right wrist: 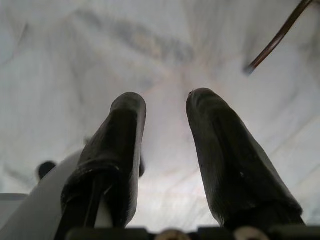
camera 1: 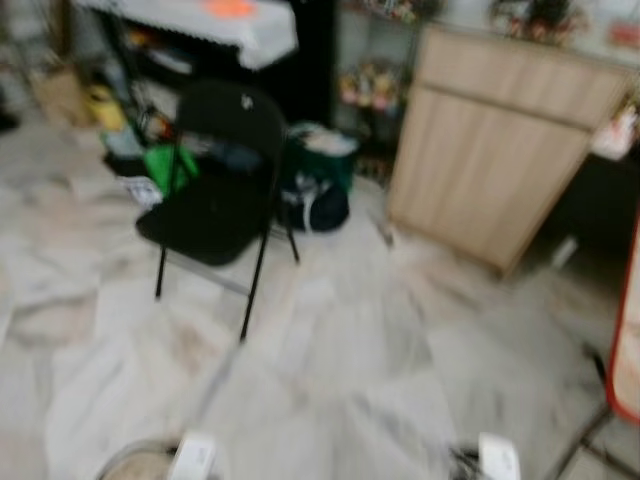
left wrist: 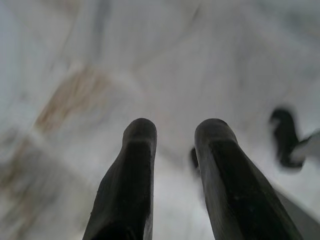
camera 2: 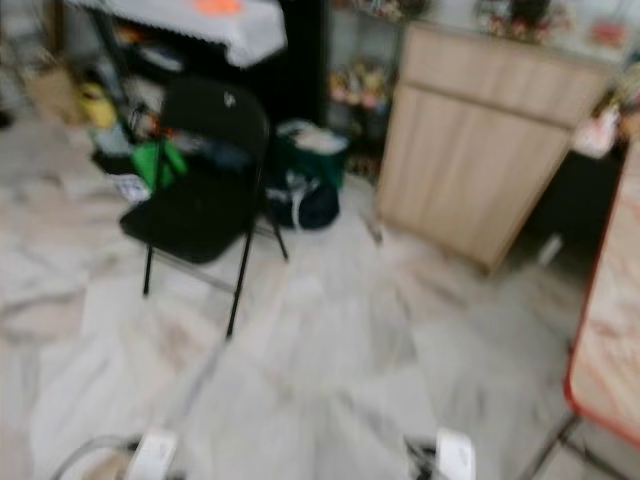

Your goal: Setting the table

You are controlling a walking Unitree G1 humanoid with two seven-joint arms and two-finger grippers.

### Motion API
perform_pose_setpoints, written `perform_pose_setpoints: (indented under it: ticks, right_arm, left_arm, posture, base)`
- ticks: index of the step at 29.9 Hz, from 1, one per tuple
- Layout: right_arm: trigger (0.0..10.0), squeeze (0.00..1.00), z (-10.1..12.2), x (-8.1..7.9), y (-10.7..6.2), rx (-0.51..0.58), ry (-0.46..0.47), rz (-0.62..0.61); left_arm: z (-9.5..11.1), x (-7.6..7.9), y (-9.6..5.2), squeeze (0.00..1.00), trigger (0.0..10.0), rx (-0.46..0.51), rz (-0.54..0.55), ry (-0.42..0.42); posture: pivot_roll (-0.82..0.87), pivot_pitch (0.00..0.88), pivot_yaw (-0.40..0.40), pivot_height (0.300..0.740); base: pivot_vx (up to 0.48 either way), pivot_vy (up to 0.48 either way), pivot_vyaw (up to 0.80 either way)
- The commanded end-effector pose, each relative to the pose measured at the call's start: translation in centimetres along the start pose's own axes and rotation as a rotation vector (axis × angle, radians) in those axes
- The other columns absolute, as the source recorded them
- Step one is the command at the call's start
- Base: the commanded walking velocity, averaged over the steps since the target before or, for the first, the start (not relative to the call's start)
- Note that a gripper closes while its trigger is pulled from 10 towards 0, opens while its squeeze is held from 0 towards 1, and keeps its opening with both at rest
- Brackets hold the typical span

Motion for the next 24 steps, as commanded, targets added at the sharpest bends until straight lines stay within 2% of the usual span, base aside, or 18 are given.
perform_pose_setpoints:
  ticks: [1, 24]
  right_arm:
    - [10.0, 0.00, 0.5, -2.2, 0.2, -0.056, 0.022, 0.134]
    - [10.0, 0.00, -0.4, -2.5, 0.1, -0.070, 0.051, 0.122]
  left_arm:
    - [-2.4, -3.1, -0.9, 0.00, 10.0, -0.067, 0.114, -0.263]
    - [-1.8, -3.5, -0.7, 0.00, 10.0, -0.063, 0.103, -0.215]
  posture:
    - [0.23, 0.000, -0.171, 0.740]
    - [0.21, 0.000, -0.139, 0.740]
  base:
    - [0.000, 0.000, -0.78]
    - [0.000, 0.000, -0.78]
Point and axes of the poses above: a point about 5 cm out from each wrist's last joint towards the gripper, its own y axis pointing out of the wrist towards the gripper, its own z axis along the axis of the wrist's last joint, x = y × z, the point moved 3 cm from there along y, pointing out of the wrist towards the gripper, and after that the axes turned 4 degrees about y, right-handed, at the moved point
